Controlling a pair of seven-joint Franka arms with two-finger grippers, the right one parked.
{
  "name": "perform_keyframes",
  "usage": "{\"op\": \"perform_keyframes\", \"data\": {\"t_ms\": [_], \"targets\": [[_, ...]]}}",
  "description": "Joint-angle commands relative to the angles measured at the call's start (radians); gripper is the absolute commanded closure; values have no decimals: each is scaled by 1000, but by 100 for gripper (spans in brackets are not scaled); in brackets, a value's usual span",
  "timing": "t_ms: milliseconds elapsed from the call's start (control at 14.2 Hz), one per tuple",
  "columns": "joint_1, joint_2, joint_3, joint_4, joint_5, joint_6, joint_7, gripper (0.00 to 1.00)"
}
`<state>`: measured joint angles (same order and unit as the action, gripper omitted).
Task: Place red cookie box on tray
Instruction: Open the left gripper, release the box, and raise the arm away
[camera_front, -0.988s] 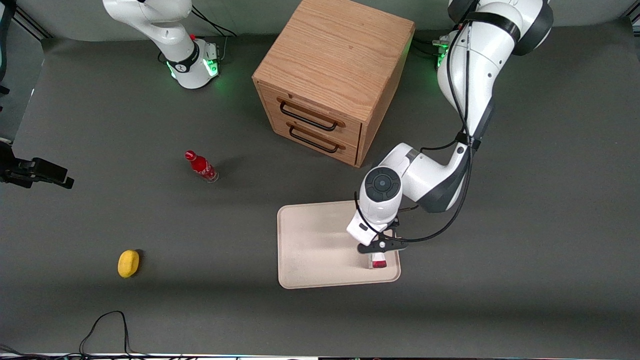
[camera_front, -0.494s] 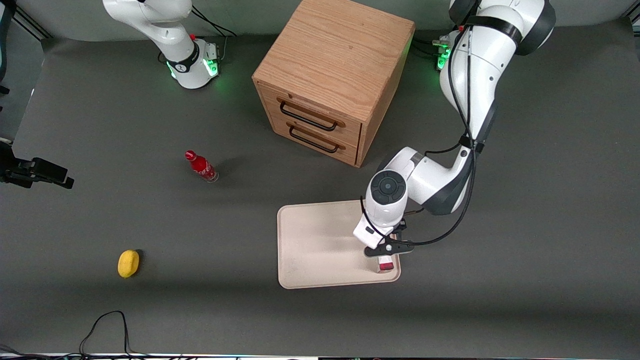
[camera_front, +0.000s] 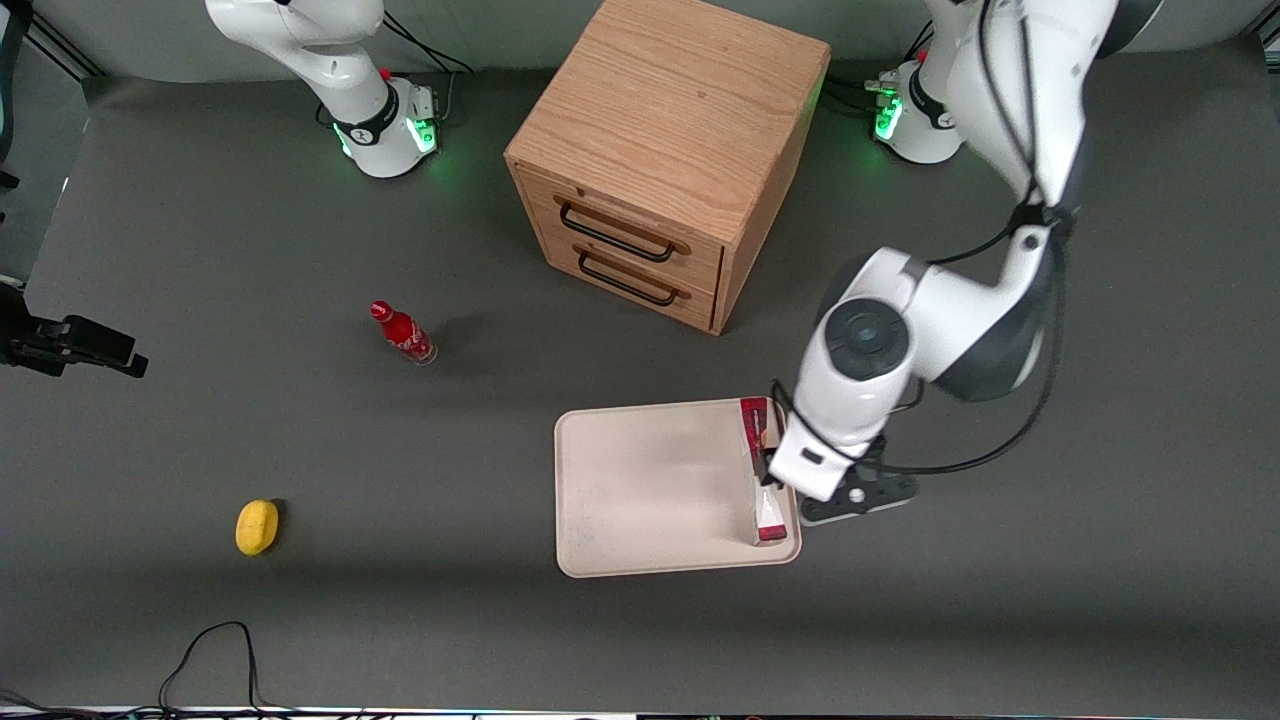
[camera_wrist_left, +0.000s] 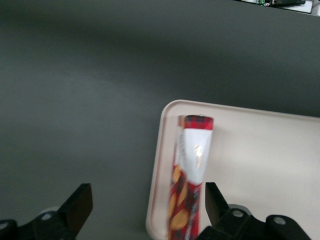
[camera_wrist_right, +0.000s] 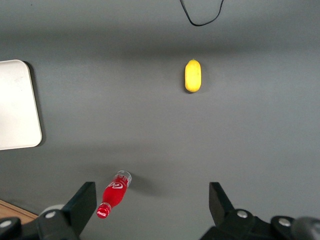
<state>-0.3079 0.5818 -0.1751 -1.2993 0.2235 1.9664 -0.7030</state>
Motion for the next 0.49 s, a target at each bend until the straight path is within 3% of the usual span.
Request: {"op": "perform_keyframes", "data": {"t_ms": [0, 212, 424], "targets": [[27, -217, 84, -170, -64, -93, 256, 0], [76, -417, 138, -274, -183, -252, 506, 0], [134, -621, 135, -440, -190, -299, 580, 0]]}}
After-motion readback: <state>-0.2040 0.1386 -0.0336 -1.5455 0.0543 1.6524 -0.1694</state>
